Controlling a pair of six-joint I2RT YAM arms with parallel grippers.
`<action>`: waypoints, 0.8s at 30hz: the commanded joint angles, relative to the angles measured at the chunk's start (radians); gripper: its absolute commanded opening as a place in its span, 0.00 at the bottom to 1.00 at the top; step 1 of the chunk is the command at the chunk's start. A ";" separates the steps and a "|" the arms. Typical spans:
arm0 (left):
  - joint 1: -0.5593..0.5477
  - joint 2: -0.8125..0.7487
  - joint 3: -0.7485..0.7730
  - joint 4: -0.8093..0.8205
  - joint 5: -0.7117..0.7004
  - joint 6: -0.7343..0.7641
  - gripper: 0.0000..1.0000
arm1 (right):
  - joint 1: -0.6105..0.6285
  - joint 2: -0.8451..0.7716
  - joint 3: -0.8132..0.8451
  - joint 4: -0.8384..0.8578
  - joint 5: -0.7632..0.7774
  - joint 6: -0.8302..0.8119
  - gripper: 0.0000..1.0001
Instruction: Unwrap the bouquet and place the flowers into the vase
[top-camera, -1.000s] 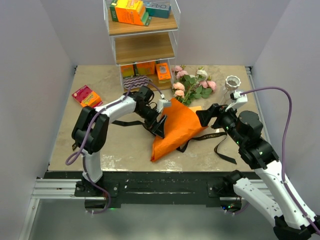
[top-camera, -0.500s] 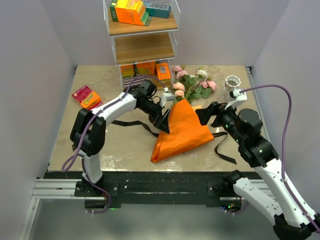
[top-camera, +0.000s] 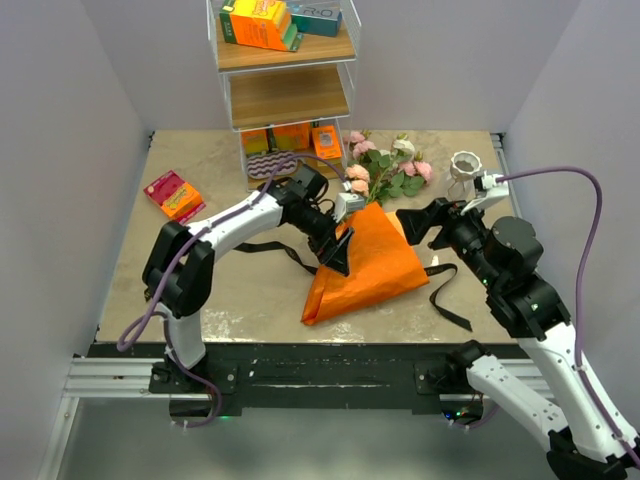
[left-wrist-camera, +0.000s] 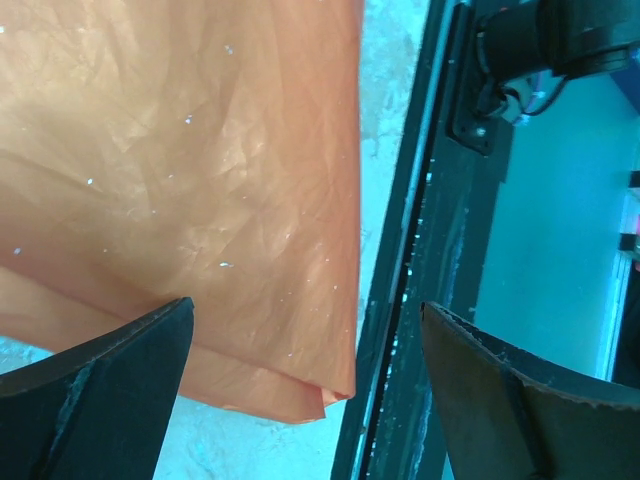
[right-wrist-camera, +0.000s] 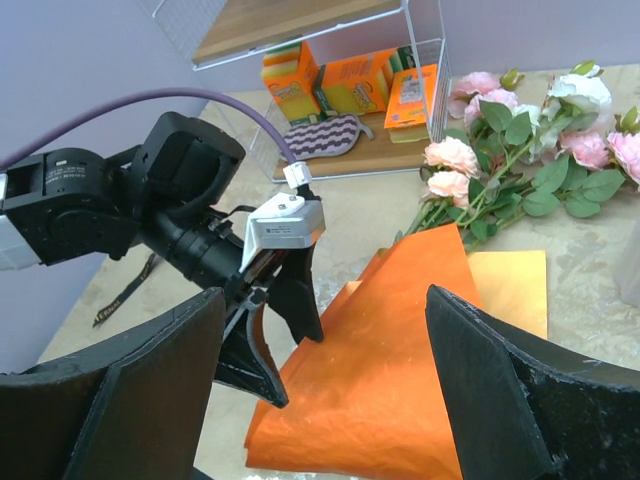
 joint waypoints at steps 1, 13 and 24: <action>0.019 -0.088 -0.029 0.054 -0.129 -0.027 0.99 | -0.002 -0.014 0.054 0.003 -0.019 -0.002 0.84; 0.014 -0.103 -0.098 0.120 -0.178 -0.048 0.99 | -0.002 -0.018 0.037 0.012 -0.025 0.009 0.84; -0.021 0.004 0.008 0.093 -0.102 -0.065 0.99 | -0.001 -0.028 0.042 0.010 -0.023 0.015 0.84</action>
